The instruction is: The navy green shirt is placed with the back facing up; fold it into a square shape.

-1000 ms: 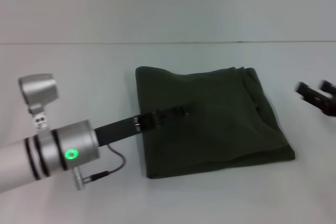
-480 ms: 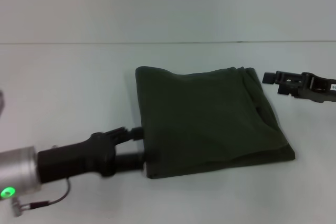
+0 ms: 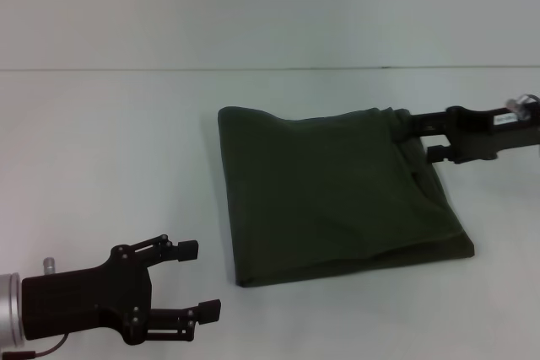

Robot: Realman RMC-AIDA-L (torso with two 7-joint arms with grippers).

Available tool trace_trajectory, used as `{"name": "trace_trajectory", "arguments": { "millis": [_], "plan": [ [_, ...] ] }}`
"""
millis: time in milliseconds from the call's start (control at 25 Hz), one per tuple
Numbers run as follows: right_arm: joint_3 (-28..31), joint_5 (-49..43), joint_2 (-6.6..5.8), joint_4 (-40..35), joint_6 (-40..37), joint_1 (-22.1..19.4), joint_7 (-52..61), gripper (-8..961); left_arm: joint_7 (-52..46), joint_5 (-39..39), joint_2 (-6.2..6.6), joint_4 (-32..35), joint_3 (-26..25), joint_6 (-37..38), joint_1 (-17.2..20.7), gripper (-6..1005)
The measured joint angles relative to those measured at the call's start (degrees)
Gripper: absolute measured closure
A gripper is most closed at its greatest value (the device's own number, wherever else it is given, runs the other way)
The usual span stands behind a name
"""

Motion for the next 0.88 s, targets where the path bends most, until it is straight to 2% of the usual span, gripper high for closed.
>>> {"name": "trace_trajectory", "arguments": {
  "millis": [320, 720, 880],
  "plan": [
    [-4.57, -1.42, 1.66, 1.12, 5.36, 2.59, 2.72, 37, 0.29, 0.18, -0.16, -0.24, 0.76, 0.36, -0.18, 50],
    [-6.76, -2.19, 2.05, 2.05, 10.0, 3.18, 3.13, 37, 0.34, 0.28, -0.18, -0.3, 1.0, 0.17, -0.05, 48],
    [-6.92, -2.25, 2.76, 2.25, 11.24, 3.02, 2.62, 37, 0.36, 0.28, -0.18, -0.49, 1.0, 0.09, -0.04, 48]
  ]
}}
